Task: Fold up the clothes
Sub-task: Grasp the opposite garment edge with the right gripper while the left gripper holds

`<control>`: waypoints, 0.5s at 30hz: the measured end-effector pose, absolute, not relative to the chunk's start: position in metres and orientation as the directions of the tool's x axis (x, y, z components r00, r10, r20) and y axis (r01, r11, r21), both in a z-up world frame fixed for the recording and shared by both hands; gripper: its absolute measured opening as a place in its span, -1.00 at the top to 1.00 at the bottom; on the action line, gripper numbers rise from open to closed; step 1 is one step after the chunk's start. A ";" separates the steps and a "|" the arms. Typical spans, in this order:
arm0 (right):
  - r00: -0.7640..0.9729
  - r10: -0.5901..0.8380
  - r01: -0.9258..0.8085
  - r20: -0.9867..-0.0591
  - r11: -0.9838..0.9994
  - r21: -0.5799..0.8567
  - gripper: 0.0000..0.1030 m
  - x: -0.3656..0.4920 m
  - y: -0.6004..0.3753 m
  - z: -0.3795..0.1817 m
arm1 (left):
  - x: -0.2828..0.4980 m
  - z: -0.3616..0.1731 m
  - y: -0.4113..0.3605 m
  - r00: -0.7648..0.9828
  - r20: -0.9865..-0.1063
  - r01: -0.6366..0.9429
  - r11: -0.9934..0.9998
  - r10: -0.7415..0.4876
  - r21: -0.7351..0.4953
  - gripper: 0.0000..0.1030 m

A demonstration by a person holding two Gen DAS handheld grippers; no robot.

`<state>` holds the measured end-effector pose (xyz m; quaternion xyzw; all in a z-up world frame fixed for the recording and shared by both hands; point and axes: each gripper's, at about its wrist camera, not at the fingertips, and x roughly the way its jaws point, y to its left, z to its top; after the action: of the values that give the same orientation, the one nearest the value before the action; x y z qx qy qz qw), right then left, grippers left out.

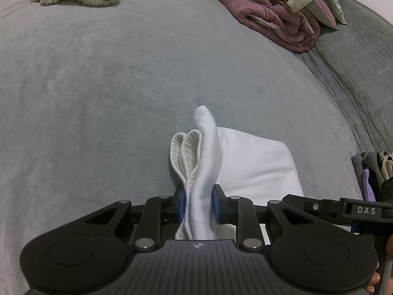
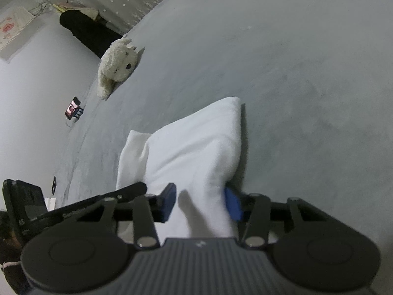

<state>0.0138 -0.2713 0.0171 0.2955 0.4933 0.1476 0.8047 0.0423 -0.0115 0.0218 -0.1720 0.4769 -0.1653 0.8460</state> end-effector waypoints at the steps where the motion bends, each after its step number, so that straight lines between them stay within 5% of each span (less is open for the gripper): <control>1: 0.471 0.527 0.059 -0.708 0.782 0.621 0.32 0.014 -0.272 0.017 | 0.042 0.022 -0.011 0.490 -0.750 0.115 0.886 -0.444 -0.449 0.56; 15: 0.487 0.522 0.082 -0.700 0.771 0.632 0.23 0.011 -0.264 0.012 | 0.042 0.021 -0.011 0.493 -0.748 0.116 0.886 -0.444 -0.449 0.55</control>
<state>0.0111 -0.2637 0.0119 0.3095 0.4875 0.1368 0.8049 0.0424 -0.0112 0.0213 -0.1723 0.4756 -0.1653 0.8466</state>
